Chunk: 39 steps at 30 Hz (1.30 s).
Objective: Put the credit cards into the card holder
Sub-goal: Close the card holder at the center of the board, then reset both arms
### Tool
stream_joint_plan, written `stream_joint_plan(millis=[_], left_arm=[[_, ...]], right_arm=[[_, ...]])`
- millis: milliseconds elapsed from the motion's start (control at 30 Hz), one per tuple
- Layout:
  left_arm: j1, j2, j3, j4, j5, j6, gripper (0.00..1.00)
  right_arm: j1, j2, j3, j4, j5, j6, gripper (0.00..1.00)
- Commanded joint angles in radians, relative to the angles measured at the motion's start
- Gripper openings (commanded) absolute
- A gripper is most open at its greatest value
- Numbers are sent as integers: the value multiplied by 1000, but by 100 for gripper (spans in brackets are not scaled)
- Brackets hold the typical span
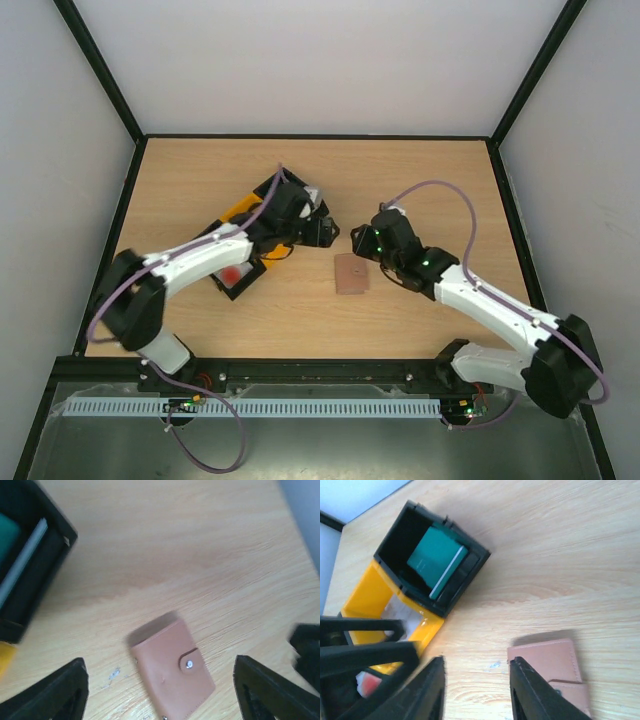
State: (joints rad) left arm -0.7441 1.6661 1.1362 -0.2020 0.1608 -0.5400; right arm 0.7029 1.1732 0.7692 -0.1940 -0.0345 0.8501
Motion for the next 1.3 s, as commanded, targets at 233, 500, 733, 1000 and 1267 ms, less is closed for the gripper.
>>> stream_joint_plan(millis=[233,500,733,1000,1267], left_arm=[[18,-537,-160,-42,-273,-2,100],[15,-998,-270,-110,-467,18,99],[15,-1224,-264,-239,-675,71,99],[15,-1355,-261,-362,-830,55,99],[16,-1450,-308,-368,-824,51,100]], right_arm=[[3,-278,159,-370,390,-179,75],[3,-515,175,-451,610,-178,96],[3,-698,86,-472,670,-111,98],[3,-878,83,-495,779,-95,98],[2,-933,83,-500,816,-107,98]])
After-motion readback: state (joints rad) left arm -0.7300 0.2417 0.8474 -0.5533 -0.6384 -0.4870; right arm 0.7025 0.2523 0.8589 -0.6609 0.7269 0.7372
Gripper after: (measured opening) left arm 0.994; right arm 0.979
